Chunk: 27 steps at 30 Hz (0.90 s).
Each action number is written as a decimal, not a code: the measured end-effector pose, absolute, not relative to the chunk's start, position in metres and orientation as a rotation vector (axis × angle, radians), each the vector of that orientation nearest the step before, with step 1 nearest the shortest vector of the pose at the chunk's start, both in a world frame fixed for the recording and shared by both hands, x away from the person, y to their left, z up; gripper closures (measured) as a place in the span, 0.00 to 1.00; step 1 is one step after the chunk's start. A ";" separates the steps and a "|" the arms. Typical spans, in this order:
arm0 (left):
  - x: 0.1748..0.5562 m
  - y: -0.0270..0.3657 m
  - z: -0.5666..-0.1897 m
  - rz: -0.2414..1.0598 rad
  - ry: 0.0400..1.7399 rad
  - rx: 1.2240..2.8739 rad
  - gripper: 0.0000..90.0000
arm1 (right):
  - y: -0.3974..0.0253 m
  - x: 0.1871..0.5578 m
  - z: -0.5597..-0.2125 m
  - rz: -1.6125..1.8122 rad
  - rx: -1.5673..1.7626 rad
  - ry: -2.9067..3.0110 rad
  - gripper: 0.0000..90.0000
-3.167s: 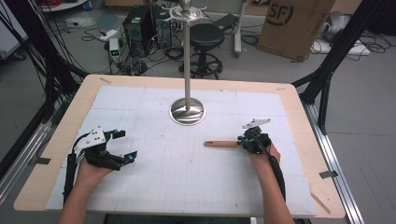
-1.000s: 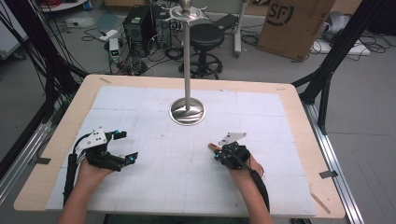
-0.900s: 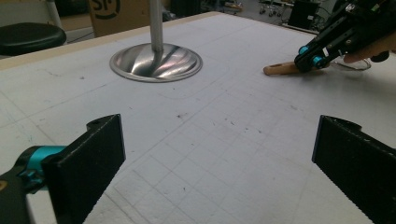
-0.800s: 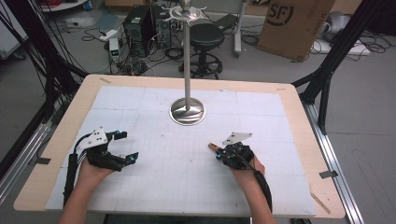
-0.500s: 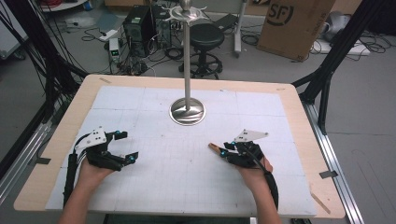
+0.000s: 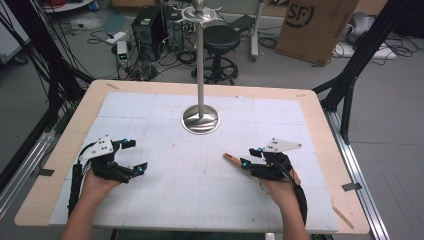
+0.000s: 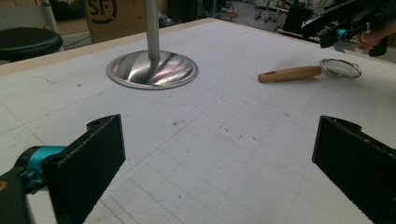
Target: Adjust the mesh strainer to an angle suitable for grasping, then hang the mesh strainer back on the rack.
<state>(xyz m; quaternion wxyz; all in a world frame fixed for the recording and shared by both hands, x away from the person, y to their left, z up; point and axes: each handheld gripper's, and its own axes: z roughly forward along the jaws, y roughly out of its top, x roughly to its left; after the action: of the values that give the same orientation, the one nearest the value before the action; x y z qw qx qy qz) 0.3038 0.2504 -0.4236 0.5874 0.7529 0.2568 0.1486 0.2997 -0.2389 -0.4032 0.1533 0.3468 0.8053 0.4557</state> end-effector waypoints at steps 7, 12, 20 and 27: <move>0.302 0.250 -0.422 0.347 0.592 1.766 0.03 | -0.244 0.299 -0.401 1.306 0.986 2.290 0.46; 0.301 0.249 -0.422 0.345 0.591 1.769 0.03 | -0.248 0.299 -0.400 1.312 0.985 2.286 0.45; 0.303 0.248 -0.423 0.343 0.592 1.772 0.03 | -0.253 0.299 -0.400 1.296 1.005 2.308 0.43; 0.304 0.246 -0.421 0.348 0.590 1.765 0.03 | -0.255 0.295 -0.400 1.272 1.009 2.311 0.43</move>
<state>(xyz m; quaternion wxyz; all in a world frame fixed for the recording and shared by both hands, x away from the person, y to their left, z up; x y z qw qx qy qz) 0.3044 0.2461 -0.4208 0.5844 0.7565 0.2529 0.1490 0.2954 -0.2548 -0.3998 0.1580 0.3527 0.8080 0.4448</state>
